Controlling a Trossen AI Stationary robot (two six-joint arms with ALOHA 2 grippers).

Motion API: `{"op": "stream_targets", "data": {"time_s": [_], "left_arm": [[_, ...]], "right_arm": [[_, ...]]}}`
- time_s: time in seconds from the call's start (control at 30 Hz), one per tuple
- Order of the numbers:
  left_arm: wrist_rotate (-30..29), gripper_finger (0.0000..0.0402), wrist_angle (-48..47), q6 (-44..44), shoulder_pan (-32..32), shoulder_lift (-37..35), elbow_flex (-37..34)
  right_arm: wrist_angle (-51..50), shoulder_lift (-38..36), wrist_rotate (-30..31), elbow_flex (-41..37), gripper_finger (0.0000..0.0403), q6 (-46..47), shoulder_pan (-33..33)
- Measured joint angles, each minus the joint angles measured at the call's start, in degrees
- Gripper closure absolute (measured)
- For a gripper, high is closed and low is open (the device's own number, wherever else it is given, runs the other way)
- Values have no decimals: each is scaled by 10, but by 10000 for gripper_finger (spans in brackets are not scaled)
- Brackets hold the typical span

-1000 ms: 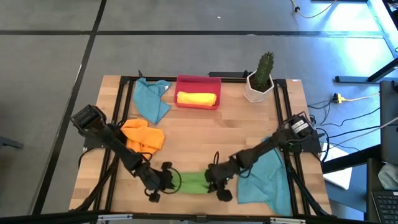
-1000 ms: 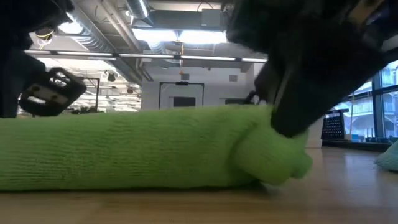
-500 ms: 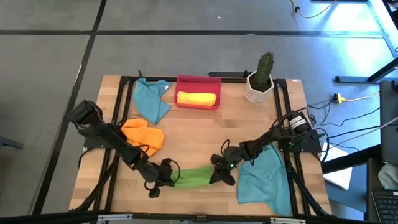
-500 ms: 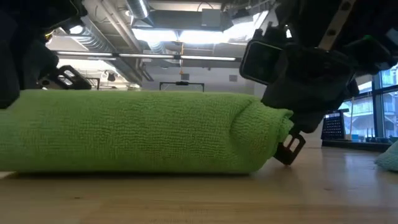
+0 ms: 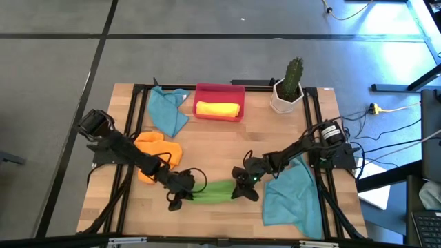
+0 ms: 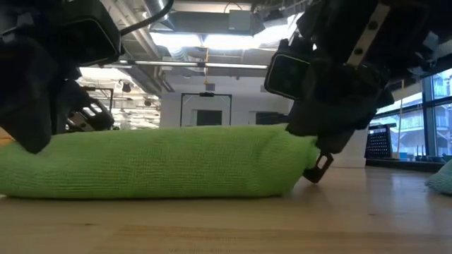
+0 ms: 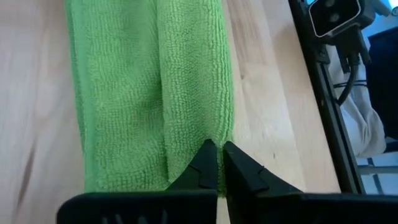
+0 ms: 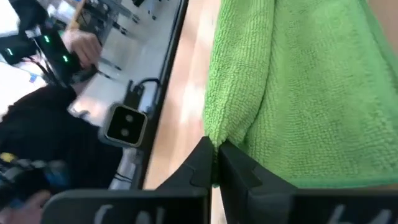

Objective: Roll microfiber towels into tight, uniform cylinder then place into a basket
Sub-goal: Roll the green towel

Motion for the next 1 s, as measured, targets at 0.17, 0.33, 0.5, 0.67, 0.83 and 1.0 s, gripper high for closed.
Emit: {"op": "stream_targets", "data": {"time_s": [0.17, 0.33, 0.5, 0.67, 0.83, 1.0], "left_arm": [[26, 401, -24, 3, 0, 1, -4], [30, 401, -33, -3, 0, 1, -3], [24, 401, -30, -7, 0, 1, -3], [20, 401, -28, 1, 0, 1, -3], [16, 401, 0, 18, 4, 1, -2], [4, 401, 10, 18, 21, 1, -8]], "right_arm": [[-85, -33, 27, 3, 366, -69, 1], [-126, -61, 80, 4, 327, -125, 1], [-142, -79, 103, 4, 275, -170, 3], [-90, -83, 111, 5, 239, -238, 30], [-57, -82, 207, 8, 235, -338, 84], [-84, -82, 318, 22, 234, -424, 130]]}}
